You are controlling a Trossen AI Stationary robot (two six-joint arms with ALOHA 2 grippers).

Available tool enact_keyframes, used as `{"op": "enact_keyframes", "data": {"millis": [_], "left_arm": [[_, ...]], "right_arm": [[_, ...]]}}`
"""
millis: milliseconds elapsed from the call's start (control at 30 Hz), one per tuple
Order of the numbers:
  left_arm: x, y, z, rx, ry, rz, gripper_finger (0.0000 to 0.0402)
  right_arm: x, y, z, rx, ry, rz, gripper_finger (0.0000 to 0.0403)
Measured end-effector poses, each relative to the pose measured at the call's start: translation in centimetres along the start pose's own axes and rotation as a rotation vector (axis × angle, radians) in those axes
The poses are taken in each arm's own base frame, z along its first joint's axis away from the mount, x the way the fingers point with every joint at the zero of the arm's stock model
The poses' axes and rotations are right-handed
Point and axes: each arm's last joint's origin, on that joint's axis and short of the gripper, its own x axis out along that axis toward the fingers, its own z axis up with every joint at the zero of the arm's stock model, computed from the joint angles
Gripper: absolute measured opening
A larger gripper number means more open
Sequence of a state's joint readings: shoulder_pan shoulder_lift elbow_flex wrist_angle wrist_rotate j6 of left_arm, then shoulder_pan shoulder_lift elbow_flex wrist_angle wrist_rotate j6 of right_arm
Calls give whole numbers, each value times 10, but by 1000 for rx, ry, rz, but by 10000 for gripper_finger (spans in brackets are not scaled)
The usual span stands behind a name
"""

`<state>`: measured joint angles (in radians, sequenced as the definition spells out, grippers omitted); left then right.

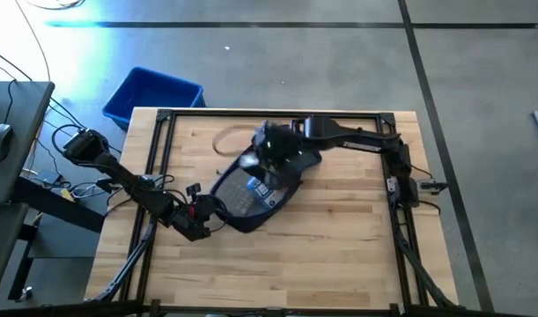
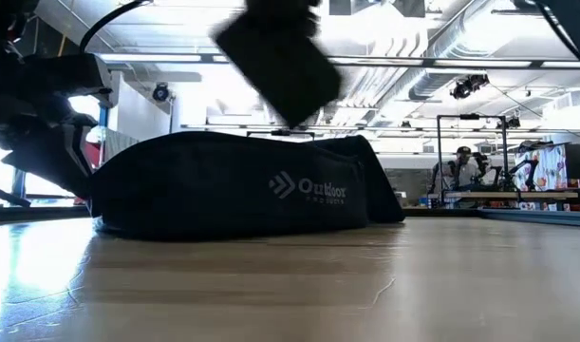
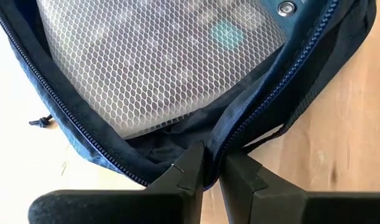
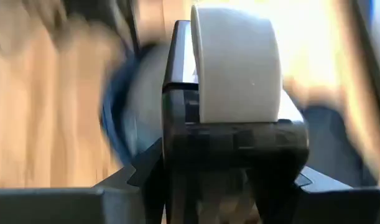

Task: Unpack backpack
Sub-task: Remove the black medicine organizer from the black backpack

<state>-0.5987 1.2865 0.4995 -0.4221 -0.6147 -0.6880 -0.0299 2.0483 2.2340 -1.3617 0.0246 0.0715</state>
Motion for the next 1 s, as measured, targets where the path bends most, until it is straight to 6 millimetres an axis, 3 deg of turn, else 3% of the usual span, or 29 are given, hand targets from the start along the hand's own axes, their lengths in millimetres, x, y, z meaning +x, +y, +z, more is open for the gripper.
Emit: {"op": "enact_keyframes", "data": {"millis": [100, 267, 433, 600, 767, 1000], "left_arm": [[0, 0, 0, 0, -1, 0, 23], [0, 0, 1, -5, -6, -3, 23], [0, -1, 1, -4, -5, -5, 23], [0, -1, 1, 1, -9, -4, 23], [0, -1, 1, -1, -15, -8, 23], [-1, -2, 2, -1, -21, -15, 23]], "right_arm": [[12, 15, -28, 19, 271, -62, 163], [54, 41, -58, -43, 457, -33, 163], [97, 45, -104, -145, 702, -148, 163], [124, 45, -145, -158, 899, -157, 163], [130, 42, -173, -182, 954, -101, 163], [97, 46, -188, -172, 809, -85, 162]]}}
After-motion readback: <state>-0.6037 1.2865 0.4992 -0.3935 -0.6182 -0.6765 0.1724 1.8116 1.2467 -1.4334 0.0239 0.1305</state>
